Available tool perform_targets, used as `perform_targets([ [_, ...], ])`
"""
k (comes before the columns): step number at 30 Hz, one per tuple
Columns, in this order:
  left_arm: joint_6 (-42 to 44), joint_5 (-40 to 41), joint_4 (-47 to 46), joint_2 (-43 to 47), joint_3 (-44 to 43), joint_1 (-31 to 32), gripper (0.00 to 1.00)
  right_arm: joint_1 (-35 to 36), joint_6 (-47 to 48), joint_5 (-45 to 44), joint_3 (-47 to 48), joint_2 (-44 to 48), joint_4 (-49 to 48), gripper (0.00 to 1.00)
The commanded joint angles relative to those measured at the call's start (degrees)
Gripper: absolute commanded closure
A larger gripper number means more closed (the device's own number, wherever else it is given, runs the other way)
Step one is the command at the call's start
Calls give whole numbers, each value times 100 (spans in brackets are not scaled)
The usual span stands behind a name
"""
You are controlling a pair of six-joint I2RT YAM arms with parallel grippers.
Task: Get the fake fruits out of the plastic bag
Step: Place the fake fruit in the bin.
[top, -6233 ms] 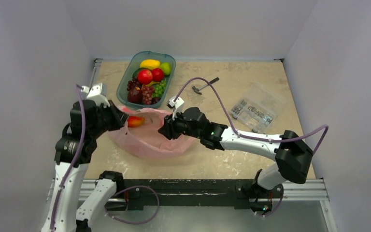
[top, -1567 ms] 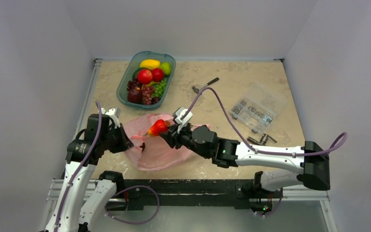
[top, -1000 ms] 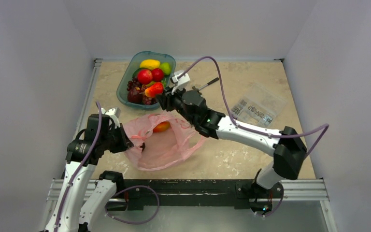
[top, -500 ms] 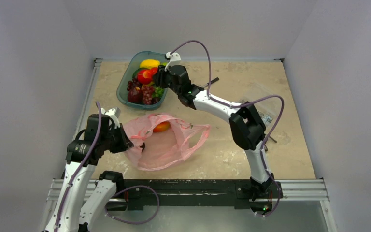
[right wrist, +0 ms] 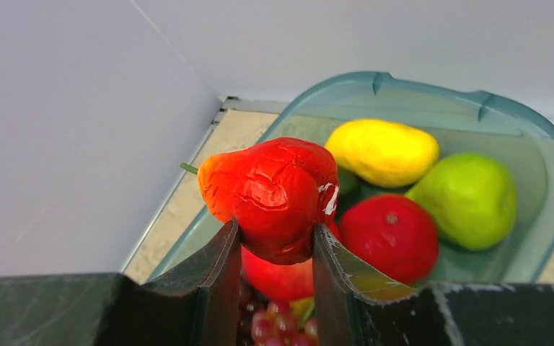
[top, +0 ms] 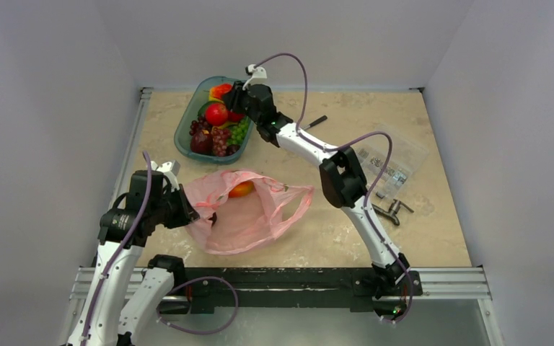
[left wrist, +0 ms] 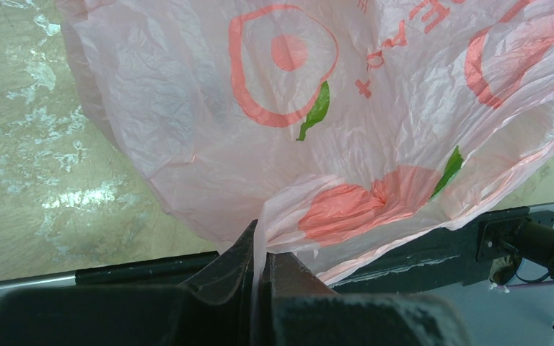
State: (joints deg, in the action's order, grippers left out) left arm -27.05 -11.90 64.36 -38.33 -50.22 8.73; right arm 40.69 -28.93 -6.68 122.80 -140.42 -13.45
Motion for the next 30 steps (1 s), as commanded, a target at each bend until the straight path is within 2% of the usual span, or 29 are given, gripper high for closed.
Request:
perform_targets([
  [1,-78,20,-125,36,26,32,100,-16,-80,163,1110,-413,238,100],
  [7,-77,17,-124,20,29,32,100,-50,-147,96,1559,-865,98,99],
  [13,-77,28,-125,43,25,33,100,-109,-245,-82,2413,-1496,131,96],
  [20,-74,43,-121,35,29,32,100,-114,1,-443,2695,-1787,141,91],
  [30,-91,58,-123,-15,28,32,100,-105,613,-441,2778,-1792,238,40],
])
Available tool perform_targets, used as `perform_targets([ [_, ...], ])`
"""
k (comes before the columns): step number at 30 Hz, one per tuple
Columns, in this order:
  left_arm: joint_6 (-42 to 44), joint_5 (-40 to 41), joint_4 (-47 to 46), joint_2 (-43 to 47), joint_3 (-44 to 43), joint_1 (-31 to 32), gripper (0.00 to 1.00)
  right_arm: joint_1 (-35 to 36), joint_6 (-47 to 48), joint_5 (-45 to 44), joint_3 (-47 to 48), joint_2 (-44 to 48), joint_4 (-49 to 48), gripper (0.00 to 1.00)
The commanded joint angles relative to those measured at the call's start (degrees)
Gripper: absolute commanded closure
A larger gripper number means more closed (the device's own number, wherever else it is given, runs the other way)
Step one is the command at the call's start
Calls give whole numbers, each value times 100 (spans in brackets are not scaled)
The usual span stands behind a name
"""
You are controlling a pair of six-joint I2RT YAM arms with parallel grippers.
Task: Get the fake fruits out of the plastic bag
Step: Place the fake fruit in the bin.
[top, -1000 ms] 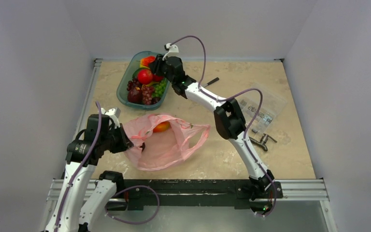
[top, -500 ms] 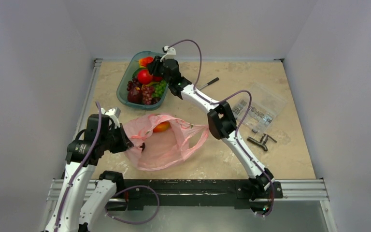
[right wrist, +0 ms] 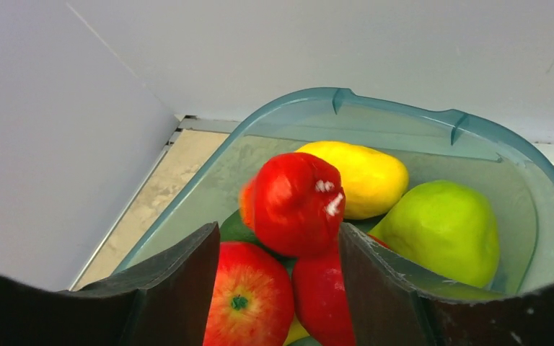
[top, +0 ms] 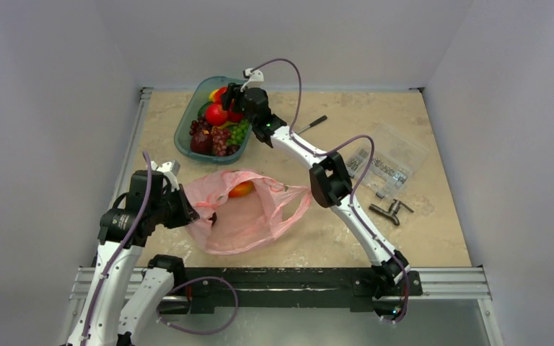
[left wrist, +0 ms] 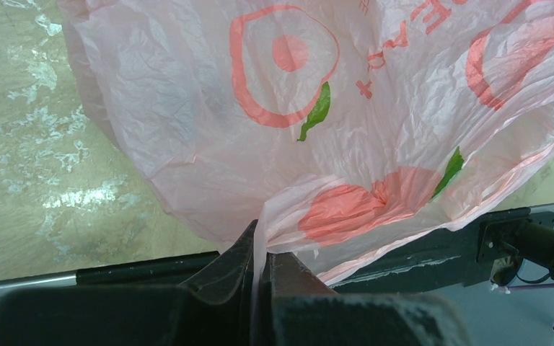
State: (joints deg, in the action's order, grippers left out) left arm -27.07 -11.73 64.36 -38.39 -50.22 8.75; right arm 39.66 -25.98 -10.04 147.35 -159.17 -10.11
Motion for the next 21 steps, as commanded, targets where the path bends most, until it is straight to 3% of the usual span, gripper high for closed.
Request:
perform_targets([
  [1,-94,40,-125,-10,29,30,100,-2,346,-108,352,80,-100,37],
  [5,-94,61,-125,-31,29,30,100,-2,412,-67,331,177,-57,27],
  [13,-106,63,-116,-72,29,30,100,2,406,35,-379,1016,312,21],
  [21,-105,65,-116,-95,29,30,100,4,580,380,-949,1827,1352,24],
])
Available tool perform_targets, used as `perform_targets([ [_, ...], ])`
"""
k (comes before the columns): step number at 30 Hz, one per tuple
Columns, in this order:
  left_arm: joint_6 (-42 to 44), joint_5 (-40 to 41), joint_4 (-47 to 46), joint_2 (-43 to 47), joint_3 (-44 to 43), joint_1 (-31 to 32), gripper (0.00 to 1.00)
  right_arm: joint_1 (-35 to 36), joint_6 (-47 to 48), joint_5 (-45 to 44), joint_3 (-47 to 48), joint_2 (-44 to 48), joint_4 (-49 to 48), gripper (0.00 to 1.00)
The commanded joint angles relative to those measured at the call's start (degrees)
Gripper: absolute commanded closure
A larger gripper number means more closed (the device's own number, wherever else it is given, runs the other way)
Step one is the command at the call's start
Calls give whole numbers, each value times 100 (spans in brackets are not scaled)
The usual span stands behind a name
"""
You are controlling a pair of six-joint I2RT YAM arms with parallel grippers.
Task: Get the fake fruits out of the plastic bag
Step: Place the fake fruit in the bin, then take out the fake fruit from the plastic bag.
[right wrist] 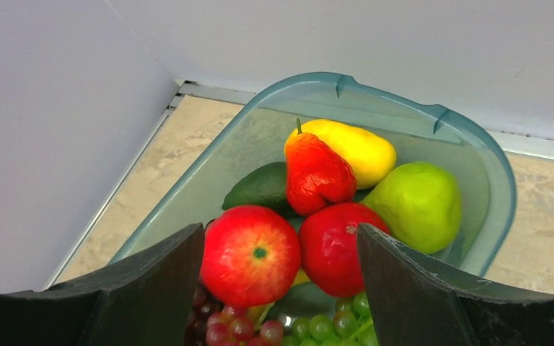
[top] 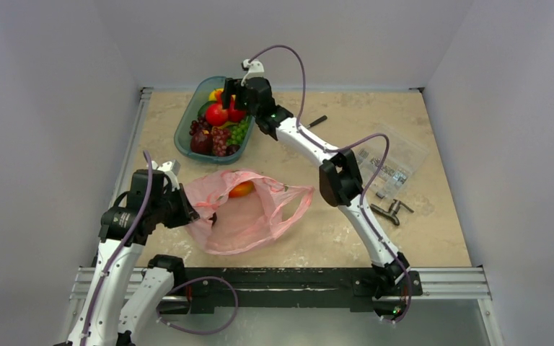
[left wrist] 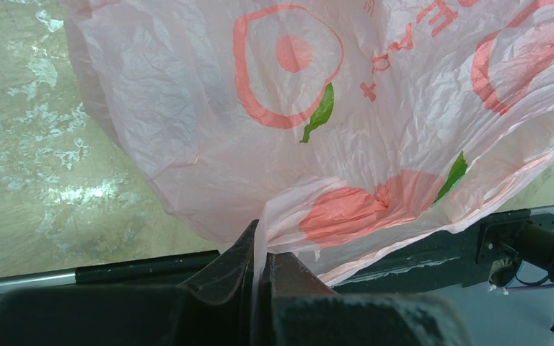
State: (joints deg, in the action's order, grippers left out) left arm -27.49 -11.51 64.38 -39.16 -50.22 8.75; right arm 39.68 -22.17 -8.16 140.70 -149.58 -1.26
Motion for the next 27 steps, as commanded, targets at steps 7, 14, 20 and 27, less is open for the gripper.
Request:
perform_targets([
  [7,-64,41,-122,-27,20,30,100,37,241,340,-1965,2575,687,49],
  [14,-64,40,-123,17,29,30,100,353,83,733,-4513,4565,199,54],
  [20,-31,-30,-131,5,23,30,100,1312,539,799,-6325,6224,-301,55],
  [27,-41,-12,-133,9,21,30,100,2904,419,13,-8161,7107,-1424,55],
])
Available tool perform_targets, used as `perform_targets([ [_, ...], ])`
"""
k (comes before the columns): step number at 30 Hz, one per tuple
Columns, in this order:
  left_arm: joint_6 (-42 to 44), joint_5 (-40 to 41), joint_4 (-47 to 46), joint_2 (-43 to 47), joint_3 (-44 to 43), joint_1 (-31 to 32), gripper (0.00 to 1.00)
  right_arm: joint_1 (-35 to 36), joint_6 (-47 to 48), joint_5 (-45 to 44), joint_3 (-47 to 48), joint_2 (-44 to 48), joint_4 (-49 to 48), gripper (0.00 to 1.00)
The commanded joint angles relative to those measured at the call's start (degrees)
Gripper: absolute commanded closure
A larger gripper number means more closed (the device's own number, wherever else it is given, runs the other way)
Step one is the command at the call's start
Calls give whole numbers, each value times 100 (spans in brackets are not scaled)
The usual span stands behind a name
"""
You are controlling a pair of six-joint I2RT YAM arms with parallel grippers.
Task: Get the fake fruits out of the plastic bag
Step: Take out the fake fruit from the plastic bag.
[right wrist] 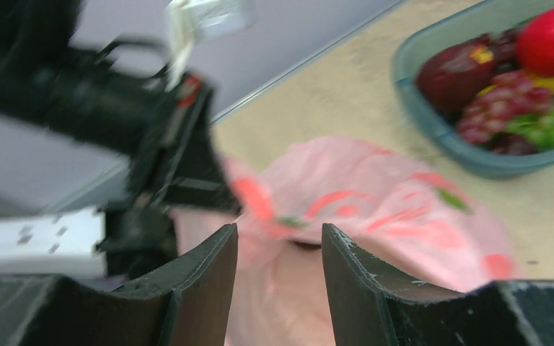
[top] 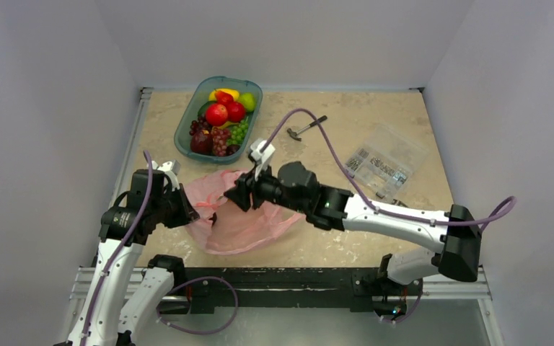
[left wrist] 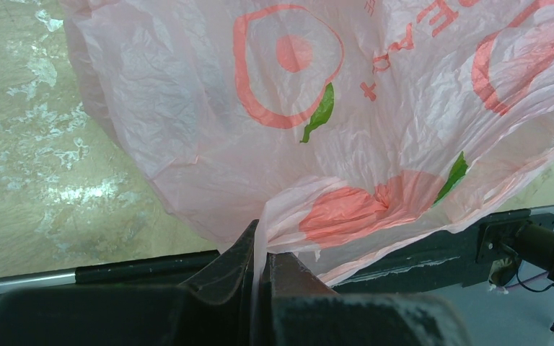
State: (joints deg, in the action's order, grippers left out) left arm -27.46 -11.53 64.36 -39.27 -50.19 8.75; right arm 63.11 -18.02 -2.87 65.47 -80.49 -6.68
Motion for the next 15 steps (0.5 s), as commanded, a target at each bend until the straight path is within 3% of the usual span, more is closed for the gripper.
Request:
perform_targets([
  [1,-41,-8,-129,28,14,30,100,690,-103,-593,-747,151,-972,55],
  [5,-63,42,-133,91,18,32,100,1054,-342,-755,-1040,-261,-1341,56],
  [15,-108,127,-125,297,22,30,100,1168,-150,-1126,-1393,-1754,-2627,54],
])
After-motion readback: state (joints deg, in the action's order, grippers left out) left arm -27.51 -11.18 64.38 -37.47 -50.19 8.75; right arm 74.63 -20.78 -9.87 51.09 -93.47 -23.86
